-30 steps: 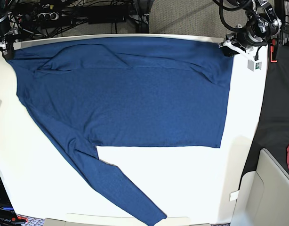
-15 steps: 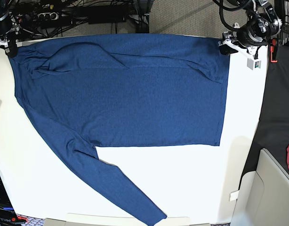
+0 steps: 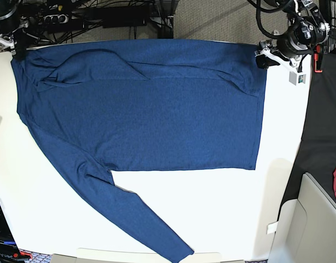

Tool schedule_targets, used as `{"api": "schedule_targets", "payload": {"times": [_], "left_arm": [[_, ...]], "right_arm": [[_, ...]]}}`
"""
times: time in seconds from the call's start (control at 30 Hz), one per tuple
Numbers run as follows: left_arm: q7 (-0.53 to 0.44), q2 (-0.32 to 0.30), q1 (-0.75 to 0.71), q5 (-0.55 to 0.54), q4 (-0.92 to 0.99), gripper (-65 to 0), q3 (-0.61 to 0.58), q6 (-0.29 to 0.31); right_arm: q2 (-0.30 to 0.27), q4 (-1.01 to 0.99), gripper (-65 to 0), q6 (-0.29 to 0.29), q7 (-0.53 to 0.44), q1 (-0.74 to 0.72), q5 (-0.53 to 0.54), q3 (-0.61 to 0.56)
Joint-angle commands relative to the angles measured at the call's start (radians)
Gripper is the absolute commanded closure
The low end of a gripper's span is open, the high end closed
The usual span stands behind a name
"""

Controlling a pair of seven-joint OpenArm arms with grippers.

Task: Fold the T-shirt properly
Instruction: 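Regrasp the shoulder corners and drag the shirt toward the robot, then release the shoulders and move both grippers to the shirt's hem corners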

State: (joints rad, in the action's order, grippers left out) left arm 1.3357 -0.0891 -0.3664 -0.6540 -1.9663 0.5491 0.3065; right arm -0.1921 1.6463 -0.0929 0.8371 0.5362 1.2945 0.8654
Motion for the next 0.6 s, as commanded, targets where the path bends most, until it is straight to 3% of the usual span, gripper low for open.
{"api": "schedule_targets", "payload": {"times": [0.0,0.17,0.4,0.57], "left_arm": [[0.005,-0.010,-0.001,-0.010,-0.014,-27.0,0.007,0.001],[-0.002,-0.010,-0.007,-0.007,-0.012,-27.0,0.015,0.001],[0.005,-0.010,-0.003,-0.008,-0.014,-27.0,0.144,0.001],[0.006,-0.010,0.048,-0.048,-0.015,-26.7,0.154,0.001]], "right_arm": [[-0.017,0.013,-23.4,-0.008,-0.012,0.009,0.009,0.010],[-0.019,-0.016,-41.7,-0.008,0.001,0.023,-0.068,0.010],[0.000,-0.042,-42.3,-0.015,0.043,0.034,-0.066,0.071],[-0.002,0.134,-42.3,-0.017,0.043,0.025,-0.065,0.097]]}}
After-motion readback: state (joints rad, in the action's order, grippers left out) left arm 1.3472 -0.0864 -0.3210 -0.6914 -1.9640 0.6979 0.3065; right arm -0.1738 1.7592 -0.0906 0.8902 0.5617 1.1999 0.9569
